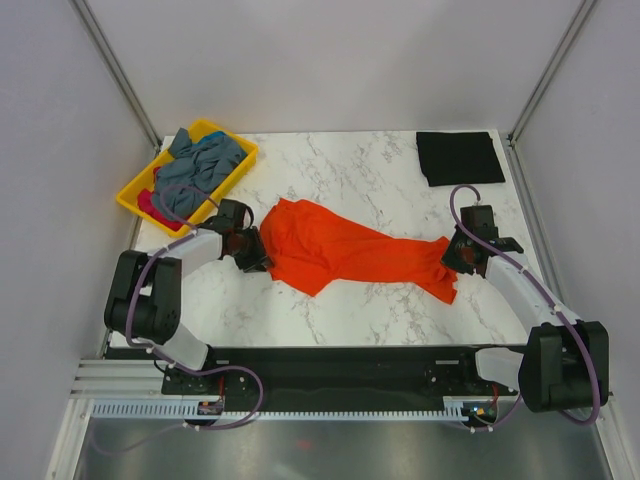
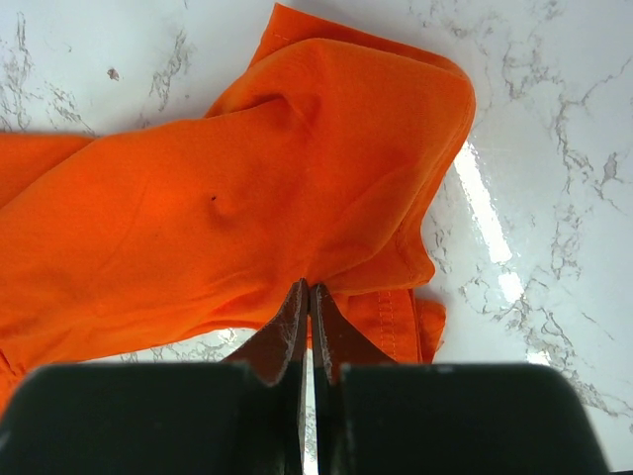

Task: Fold and stack the t-shirts
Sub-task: Flatten the tshirt out

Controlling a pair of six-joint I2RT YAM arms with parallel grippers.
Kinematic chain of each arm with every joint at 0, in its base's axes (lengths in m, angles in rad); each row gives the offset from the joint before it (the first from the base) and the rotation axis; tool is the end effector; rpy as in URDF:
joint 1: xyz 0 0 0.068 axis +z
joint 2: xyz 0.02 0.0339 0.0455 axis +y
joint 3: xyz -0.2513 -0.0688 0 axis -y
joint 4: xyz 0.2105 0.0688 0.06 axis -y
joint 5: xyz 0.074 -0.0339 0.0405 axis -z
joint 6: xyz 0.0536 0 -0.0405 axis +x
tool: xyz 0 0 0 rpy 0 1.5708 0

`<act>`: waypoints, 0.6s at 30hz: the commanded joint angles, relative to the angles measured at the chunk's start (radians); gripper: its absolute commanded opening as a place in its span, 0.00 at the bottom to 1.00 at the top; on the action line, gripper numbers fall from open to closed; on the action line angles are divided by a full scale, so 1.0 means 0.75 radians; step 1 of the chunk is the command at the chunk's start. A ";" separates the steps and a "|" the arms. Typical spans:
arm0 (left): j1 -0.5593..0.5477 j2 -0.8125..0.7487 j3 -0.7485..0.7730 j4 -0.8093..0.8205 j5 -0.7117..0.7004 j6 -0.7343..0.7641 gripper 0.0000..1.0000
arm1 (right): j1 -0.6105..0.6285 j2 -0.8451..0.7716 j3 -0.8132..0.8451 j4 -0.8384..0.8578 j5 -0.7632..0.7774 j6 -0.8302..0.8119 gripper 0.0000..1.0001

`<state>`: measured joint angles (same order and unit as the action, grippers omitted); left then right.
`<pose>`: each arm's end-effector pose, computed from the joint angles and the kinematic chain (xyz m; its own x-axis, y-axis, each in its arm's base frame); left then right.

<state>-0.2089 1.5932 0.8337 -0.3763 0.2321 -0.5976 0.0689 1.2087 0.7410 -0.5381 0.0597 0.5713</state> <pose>0.2643 -0.0686 0.1489 -0.9003 -0.3689 -0.2310 -0.2539 0.8762 -0.4096 0.2139 0.0116 0.1995 -0.7287 0.4908 -0.4776 0.4246 0.8710 0.2471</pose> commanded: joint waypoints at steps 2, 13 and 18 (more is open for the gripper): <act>0.000 -0.097 0.015 -0.059 -0.080 0.009 0.34 | -0.004 -0.018 0.004 0.008 0.014 -0.001 0.06; -0.045 -0.093 0.032 -0.038 -0.029 0.032 0.03 | -0.002 -0.008 0.002 0.008 0.008 0.007 0.07; -0.077 -0.165 0.124 -0.207 -0.123 0.050 0.02 | -0.002 0.004 0.006 -0.023 -0.010 0.016 0.15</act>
<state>-0.2455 1.5326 0.8520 -0.4492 0.1978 -0.5884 0.0692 1.2095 0.7410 -0.5400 0.0593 0.5735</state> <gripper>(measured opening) 0.033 0.128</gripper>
